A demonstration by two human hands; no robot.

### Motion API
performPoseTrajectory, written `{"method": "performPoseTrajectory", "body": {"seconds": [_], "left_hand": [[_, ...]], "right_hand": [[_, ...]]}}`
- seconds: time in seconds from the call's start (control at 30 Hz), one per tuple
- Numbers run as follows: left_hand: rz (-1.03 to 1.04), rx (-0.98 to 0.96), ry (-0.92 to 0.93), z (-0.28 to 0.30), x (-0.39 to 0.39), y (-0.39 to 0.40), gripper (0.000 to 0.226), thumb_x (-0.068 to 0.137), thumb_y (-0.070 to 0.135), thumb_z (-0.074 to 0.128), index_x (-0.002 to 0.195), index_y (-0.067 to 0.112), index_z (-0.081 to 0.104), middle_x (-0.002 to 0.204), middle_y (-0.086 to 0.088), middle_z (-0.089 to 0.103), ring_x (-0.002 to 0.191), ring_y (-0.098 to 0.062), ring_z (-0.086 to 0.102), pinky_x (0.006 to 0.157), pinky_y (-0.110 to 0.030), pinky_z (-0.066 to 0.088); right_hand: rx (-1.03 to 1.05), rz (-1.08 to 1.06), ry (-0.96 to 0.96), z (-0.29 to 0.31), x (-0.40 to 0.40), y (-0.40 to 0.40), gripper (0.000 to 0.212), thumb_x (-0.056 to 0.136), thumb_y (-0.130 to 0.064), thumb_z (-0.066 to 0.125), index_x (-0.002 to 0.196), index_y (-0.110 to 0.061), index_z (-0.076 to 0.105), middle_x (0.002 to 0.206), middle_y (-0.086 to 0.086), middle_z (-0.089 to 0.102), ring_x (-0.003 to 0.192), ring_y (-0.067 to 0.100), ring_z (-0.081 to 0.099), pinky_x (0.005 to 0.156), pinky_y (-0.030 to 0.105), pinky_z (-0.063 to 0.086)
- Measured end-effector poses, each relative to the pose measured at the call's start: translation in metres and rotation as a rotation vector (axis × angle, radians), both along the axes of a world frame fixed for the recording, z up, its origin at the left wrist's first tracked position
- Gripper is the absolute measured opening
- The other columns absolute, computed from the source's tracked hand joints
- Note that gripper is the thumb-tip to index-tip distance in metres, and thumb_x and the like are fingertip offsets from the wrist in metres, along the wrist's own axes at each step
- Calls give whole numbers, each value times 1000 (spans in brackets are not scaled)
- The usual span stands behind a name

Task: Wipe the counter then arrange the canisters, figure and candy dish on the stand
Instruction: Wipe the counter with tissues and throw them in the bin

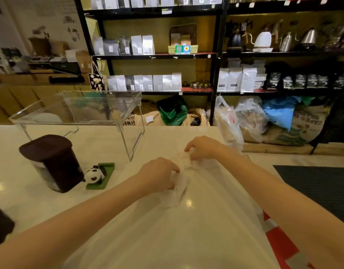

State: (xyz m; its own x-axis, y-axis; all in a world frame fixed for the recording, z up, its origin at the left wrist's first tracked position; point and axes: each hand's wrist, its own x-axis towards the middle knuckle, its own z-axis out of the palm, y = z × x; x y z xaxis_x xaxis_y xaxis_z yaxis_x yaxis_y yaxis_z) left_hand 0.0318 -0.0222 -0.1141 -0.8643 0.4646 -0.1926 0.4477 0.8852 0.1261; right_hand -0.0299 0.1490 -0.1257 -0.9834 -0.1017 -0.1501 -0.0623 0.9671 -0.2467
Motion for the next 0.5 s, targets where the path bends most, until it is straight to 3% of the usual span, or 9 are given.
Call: {"method": "performPoseTrajectory", "body": {"seconds": [0.1,0.27,0.5], "left_hand": [[-63,61,49,-3,2,-5,51,83,14,56,130,32,48,124,-3,61,107,-23,59,85,-35,52],[-130,139,110,8,4,-21,44,84,4,48,120,25,59,115,-5,64,102,-20,58,82,-33,50],[-199,279,119,38,11,-66,38,87,3,51,118,21,62,121,-5,64,100,-16,61,81,-21,46]], "right_hand": [[47,-12,107,-2,6,-3,32,84,-15,55,114,-22,62,124,3,58,108,22,54,77,28,43],[54,-59,138,2,18,-10,26,84,-14,56,108,-19,63,117,4,60,96,19,53,69,25,39],[-66,-162,261,37,61,-41,24,84,-13,57,106,-16,68,116,5,64,103,19,57,85,32,48]]}}
